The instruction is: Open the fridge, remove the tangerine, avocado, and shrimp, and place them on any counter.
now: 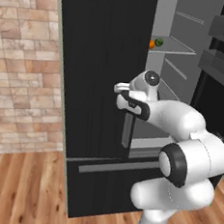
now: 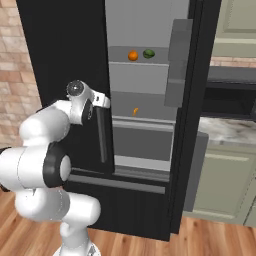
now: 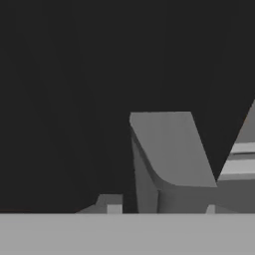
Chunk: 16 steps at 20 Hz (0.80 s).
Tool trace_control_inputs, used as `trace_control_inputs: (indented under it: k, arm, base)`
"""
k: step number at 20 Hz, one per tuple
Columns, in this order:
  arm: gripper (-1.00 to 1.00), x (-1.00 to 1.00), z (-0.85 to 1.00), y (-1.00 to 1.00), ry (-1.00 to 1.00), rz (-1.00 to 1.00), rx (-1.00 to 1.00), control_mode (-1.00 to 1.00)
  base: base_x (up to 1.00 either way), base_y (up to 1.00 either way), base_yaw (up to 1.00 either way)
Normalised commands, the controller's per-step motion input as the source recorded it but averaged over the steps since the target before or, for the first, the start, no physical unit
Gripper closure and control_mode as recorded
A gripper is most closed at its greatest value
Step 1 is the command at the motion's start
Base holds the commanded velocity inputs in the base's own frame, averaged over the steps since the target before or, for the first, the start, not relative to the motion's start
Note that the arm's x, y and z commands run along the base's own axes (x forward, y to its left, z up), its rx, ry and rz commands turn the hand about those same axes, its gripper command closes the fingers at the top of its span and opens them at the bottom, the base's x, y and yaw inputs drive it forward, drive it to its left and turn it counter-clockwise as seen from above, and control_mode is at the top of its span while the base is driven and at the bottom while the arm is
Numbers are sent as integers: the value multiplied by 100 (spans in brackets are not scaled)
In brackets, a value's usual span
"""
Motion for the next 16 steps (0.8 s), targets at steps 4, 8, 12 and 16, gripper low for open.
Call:
trace_control_inputs:
  k: [4,8,12,16]
  arm:
    - [100,-89,36,69,1,0,0,-100]
    - [100,-100,49,67,0,0,0,-100]
    - [100,-100,58,84,6,4,3,-100]
    - [100,-100,62,100,15,16,8,-100]
  base:
    - [0,0,0]
    - [0,0,0]
    - [0,0,0]
    - [0,0,0]
